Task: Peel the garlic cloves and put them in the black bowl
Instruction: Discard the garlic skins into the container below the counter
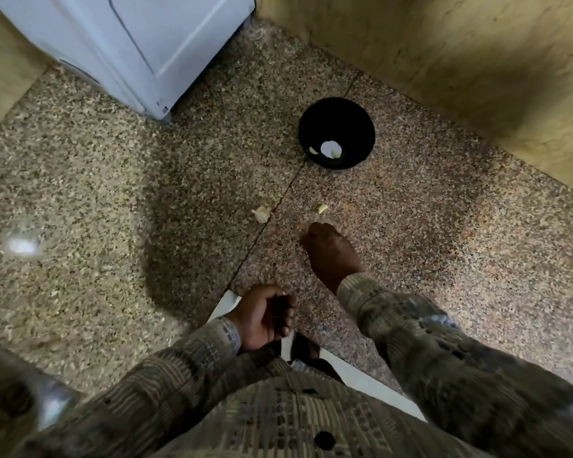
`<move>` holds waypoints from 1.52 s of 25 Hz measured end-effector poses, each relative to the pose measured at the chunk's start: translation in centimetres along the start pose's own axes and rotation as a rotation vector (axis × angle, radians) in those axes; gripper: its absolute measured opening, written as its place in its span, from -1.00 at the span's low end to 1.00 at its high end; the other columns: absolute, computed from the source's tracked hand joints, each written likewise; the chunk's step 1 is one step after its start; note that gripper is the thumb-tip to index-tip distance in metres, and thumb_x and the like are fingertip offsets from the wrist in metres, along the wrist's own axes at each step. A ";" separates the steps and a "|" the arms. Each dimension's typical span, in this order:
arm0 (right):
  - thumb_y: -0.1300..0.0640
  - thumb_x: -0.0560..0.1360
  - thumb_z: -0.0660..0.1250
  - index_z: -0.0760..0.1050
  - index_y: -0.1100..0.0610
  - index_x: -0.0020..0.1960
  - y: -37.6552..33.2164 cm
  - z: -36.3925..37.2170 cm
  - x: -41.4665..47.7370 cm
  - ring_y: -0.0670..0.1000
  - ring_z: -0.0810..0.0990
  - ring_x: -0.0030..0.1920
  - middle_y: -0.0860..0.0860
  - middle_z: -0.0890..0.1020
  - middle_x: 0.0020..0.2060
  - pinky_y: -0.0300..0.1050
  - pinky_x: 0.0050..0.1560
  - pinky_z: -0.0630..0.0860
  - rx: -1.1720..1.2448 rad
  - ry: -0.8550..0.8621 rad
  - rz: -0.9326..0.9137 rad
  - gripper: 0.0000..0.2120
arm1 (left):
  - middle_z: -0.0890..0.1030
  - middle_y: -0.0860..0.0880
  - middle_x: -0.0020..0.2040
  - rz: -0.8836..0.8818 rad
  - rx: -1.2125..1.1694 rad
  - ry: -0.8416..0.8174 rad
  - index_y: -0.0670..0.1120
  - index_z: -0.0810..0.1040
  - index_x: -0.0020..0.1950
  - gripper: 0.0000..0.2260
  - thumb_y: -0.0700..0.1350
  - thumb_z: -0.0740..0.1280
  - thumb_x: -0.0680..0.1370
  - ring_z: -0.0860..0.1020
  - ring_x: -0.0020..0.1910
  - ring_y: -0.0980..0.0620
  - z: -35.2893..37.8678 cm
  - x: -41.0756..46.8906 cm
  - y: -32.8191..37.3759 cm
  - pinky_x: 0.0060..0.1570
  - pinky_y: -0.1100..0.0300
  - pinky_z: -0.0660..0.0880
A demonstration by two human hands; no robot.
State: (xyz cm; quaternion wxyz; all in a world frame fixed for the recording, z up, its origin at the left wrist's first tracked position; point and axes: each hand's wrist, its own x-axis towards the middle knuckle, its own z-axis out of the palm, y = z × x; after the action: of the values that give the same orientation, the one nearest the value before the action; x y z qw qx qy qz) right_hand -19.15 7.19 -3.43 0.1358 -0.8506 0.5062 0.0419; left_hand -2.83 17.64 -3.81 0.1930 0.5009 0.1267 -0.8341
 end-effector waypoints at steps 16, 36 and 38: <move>0.46 0.62 0.21 0.64 0.21 -0.23 -7.1 -3.2 -12.9 -0.05 0.66 -0.27 0.04 0.67 -0.31 -0.23 -0.14 0.66 2.124 -0.466 0.570 -0.64 | 0.43 -0.05 -0.35 0.803 -0.679 -0.025 -0.14 0.49 -0.29 -0.86 -0.17 0.22 0.45 0.38 -0.36 0.00 -1.6 -6.4 -11.9 -0.30 0.22 0.45; 0.45 0.60 0.24 0.56 0.24 -0.03 -43.7 5.8 -32.9 0.01 0.66 -0.11 0.10 0.67 -0.19 -0.16 0.04 0.65 1.272 -1.285 -0.076 -0.82 | 0.68 -0.26 0.07 1.240 -1.441 0.224 -0.32 0.61 0.13 -0.67 -0.16 0.11 0.63 0.65 0.09 -0.17 -24.7 -21.0 -47.2 0.26 -0.04 0.54; 0.44 0.61 0.24 0.57 0.26 -0.03 -47.1 8.8 -35.8 0.03 0.67 -0.10 0.11 0.68 -0.18 -0.16 0.03 0.66 1.126 -1.298 -0.152 -0.82 | 0.69 -0.25 0.08 1.230 -1.482 0.242 -0.32 0.60 0.15 -0.67 -0.17 0.11 0.63 0.68 0.03 -0.14 -27.7 -21.1 -50.6 0.17 -0.01 0.59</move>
State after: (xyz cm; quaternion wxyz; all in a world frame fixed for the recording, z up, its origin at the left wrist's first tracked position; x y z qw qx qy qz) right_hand 5.18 61.19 4.48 0.8021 -0.4960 0.2154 0.2534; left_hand 5.22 78.21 2.89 0.8478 0.3135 0.3550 -0.2386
